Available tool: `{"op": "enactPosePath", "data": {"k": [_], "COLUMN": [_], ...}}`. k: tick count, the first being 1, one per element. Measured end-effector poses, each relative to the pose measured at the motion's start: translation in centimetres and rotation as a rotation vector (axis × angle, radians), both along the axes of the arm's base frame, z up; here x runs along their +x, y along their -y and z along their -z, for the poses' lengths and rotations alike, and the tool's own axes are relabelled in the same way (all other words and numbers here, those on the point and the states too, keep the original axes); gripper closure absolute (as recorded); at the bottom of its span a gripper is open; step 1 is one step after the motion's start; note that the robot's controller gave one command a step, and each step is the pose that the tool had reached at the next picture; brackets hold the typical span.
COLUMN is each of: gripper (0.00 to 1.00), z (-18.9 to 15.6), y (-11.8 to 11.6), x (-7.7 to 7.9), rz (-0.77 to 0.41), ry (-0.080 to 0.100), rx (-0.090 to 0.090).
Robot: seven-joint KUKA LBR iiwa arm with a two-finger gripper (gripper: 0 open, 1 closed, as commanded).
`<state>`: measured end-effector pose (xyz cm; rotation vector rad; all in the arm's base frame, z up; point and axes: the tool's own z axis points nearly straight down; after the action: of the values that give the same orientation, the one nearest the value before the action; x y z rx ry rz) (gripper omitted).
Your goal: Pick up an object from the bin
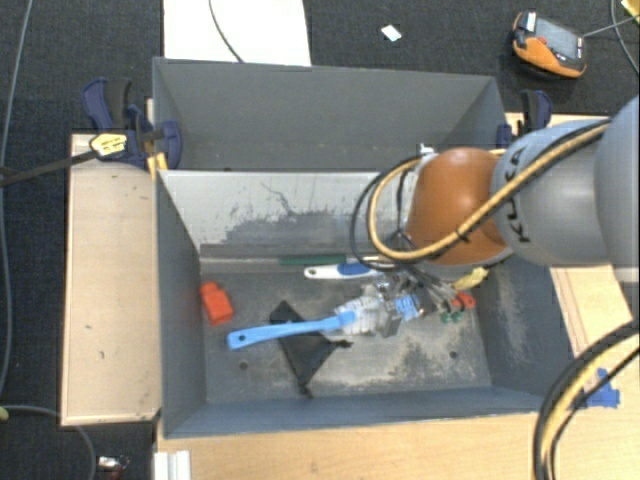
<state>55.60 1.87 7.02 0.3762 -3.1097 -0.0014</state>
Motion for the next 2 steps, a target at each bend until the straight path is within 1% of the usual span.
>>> {"op": "enactPosePath", "data": {"k": [1, 2], "gripper": [1.0, 1.0], "z": [-1.6, -4.1], "y": [0.0, 0.0], "x": [-0.1, -0.1], "rz": [0.0, 0.001], "ry": [-0.002, -0.002], "rx": [0.0, 0.0]}}
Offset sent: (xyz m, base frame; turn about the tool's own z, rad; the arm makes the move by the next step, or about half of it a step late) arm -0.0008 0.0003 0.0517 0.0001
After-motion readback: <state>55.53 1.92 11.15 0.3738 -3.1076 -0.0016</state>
